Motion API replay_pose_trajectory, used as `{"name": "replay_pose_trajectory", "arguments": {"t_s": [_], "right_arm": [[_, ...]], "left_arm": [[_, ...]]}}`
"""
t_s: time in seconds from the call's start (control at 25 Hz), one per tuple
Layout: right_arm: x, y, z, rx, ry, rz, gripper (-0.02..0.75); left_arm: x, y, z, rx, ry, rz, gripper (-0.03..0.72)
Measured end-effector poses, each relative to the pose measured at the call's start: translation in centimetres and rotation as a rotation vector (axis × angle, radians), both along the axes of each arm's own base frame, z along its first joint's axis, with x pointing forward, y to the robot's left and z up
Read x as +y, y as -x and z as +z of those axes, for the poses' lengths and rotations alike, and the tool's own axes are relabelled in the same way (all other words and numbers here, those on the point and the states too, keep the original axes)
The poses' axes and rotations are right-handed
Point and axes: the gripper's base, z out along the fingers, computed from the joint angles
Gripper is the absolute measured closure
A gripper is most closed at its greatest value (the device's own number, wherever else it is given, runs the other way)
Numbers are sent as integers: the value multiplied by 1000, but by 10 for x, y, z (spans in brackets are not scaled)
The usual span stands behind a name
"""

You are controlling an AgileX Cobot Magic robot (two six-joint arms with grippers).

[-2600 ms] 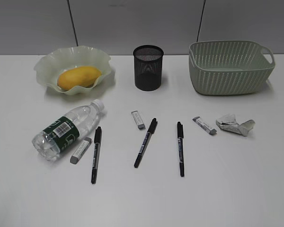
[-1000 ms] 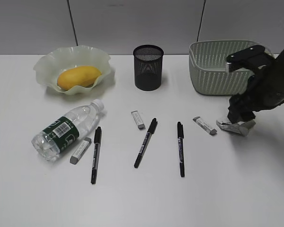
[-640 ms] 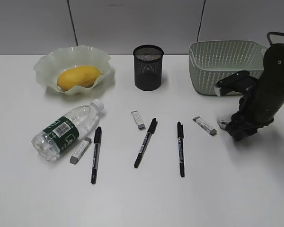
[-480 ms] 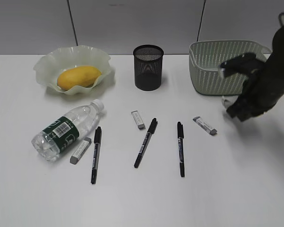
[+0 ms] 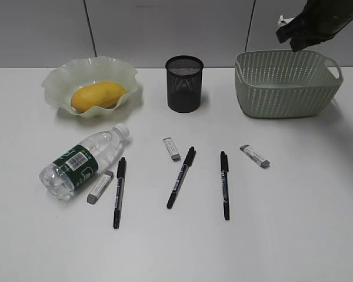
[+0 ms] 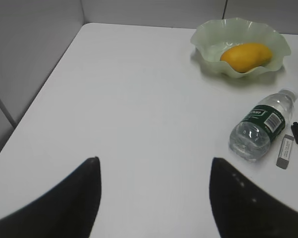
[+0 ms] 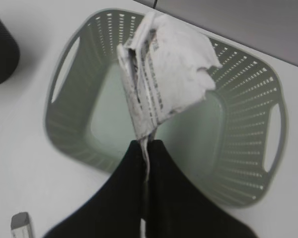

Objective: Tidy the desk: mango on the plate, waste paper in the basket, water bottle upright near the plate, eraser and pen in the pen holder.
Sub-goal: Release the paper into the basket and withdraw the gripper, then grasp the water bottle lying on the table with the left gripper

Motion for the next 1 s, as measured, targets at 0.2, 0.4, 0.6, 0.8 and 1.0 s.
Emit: {"name": "replay_pose_trajectory", "arguments": {"t_s": [0.2, 0.4, 0.6, 0.8, 1.0], "right_arm": [[7, -38, -31, 151, 1, -28, 360], [7, -31, -13, 177, -12, -35, 123], [-3, 41, 35, 122, -83, -46, 122], [-21, 155, 48, 71, -153, -76, 127], [-37, 261, 42, 117, -184, -75, 140]], "left_arm": [[0, 0, 0, 0, 0, 2, 181], [0, 0, 0, 0, 0, 2, 181], [0, 0, 0, 1, 0, 2, 181], [0, 0, 0, 1, 0, 2, 181], [0, 0, 0, 1, -1, 2, 181]]}}
